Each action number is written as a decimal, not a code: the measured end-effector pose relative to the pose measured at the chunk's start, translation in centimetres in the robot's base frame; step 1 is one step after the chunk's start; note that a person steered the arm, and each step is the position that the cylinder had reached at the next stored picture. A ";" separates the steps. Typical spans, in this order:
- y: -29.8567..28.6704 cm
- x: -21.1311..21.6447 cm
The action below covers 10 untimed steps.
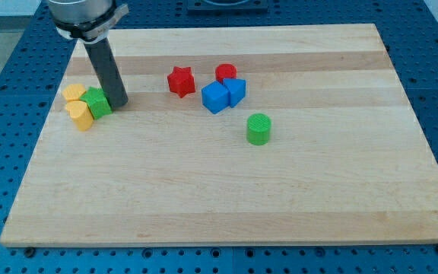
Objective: Push the green circle into the yellow heart
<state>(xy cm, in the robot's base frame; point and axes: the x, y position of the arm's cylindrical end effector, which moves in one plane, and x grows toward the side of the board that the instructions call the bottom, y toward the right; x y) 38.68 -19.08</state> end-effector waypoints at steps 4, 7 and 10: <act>16.3 4.5; 31.0 4.9; 16.5 7.4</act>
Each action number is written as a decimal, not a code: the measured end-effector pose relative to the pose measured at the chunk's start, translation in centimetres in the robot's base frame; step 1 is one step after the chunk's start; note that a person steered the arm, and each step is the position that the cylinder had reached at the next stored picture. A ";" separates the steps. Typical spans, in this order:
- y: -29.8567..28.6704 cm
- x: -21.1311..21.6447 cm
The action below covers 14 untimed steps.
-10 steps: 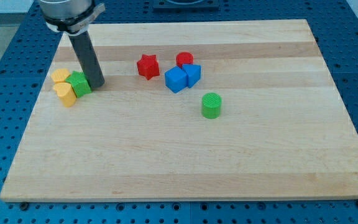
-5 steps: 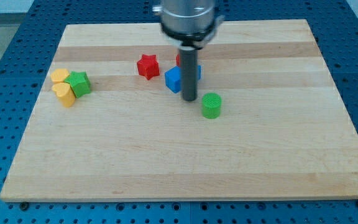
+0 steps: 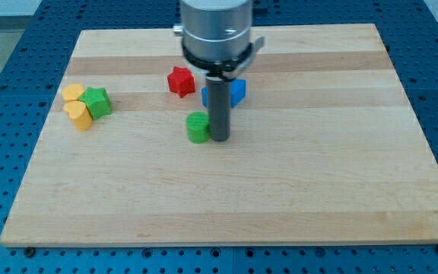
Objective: Push the green circle into the yellow heart
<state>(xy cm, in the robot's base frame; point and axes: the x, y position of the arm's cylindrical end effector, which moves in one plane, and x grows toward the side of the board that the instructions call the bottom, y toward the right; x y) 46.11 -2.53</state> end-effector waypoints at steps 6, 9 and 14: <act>0.0 -1.7; -10.7 -3.0; -12.6 -6.1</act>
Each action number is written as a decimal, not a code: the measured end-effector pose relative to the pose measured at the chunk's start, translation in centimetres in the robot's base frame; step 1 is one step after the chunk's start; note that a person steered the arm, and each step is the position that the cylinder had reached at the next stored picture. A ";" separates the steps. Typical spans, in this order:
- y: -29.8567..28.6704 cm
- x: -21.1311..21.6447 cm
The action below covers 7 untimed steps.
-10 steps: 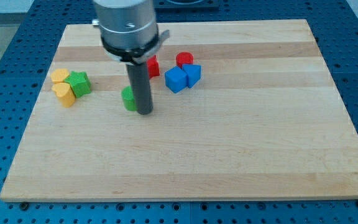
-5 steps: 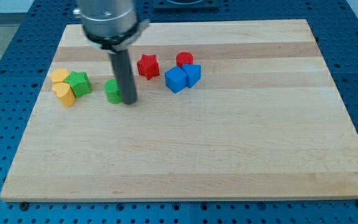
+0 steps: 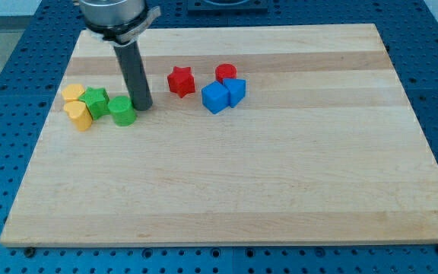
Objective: Push the green circle into the yellow heart
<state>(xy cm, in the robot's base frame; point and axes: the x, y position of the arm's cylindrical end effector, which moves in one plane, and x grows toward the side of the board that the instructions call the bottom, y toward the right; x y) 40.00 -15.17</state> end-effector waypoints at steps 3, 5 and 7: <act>2.7 1.8; -2.7 3.1; -3.0 3.1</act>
